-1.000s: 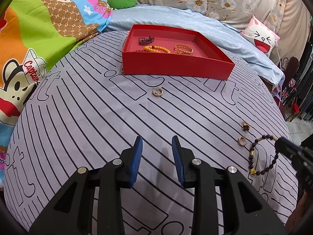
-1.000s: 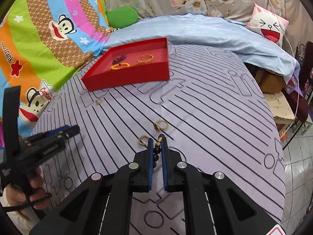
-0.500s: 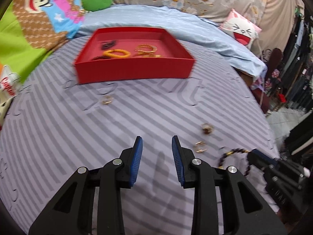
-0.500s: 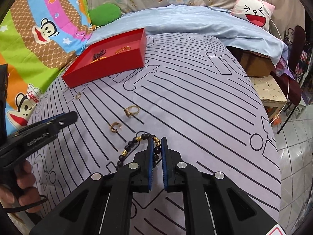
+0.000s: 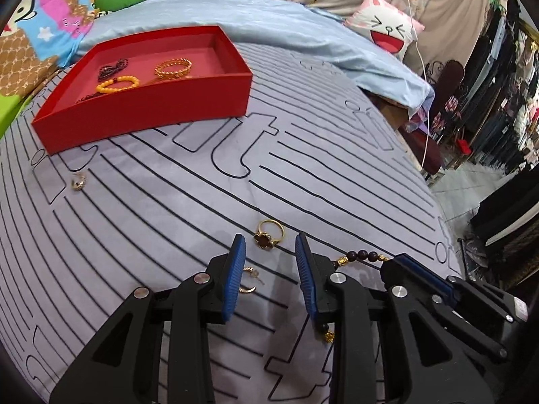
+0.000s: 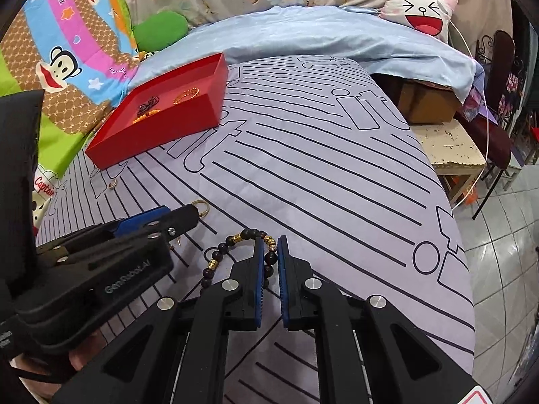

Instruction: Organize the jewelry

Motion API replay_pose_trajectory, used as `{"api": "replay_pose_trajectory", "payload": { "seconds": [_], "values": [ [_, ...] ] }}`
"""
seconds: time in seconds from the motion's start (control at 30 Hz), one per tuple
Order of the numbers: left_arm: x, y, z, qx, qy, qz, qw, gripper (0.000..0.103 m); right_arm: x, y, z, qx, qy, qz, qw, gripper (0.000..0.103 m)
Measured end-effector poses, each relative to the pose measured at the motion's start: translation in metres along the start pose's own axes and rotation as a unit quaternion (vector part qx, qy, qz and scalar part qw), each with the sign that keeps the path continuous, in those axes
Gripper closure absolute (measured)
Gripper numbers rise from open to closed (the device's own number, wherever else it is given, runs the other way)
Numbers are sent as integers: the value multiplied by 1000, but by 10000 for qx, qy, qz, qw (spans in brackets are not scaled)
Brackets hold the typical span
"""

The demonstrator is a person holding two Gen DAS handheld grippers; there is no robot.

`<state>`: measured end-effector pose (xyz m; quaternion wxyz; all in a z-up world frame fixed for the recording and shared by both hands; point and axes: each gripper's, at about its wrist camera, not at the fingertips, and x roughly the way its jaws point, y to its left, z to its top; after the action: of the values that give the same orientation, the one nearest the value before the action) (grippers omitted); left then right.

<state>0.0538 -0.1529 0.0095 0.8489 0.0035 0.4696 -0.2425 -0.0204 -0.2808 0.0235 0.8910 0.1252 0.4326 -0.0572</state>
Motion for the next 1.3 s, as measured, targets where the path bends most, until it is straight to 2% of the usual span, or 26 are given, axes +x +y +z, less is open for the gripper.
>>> {"api": "replay_pose_trajectory", "payload": {
  "seconds": [0.03,0.13,0.23,0.37,0.57,0.63,0.67,0.8,0.9,0.93,1.3],
  "values": [
    [3,0,1,-12,19,27,10000,84,1,0,0,7,1,9,10000,95],
    [9,4,1,-86,91,3,9999,99,4,0,1,31,26,55,10000,94],
    [8,8,0,-49,47,86,9999,103,5,2,1,19,34,96,9999,95],
    [2,19,-4,-78,4,205,9998,103,7,6,2,-16,47,142,9999,95],
    [-11,21,2,-164,-72,-63,9998,102,7,11,3,-32,38,160,9999,95],
    [-9,15,6,-144,-79,-111,9998,94,5,12,4,-43,24,167,9998,95],
    [-8,12,8,-130,-76,-102,9998,94,4,13,5,-54,9,159,9999,94],
    [5,6,10,-179,60,-173,9997,94,5,12,7,-74,7,133,9999,94],
    [14,5,10,-171,166,-94,9997,95,7,10,8,-51,28,139,9999,94],
    [15,7,9,-184,160,-79,9997,100,8,9,8,-47,35,147,9999,94],
    [0,14,12,-200,-46,-40,9998,101,7,12,10,-60,16,201,9998,95]
  ]
}}
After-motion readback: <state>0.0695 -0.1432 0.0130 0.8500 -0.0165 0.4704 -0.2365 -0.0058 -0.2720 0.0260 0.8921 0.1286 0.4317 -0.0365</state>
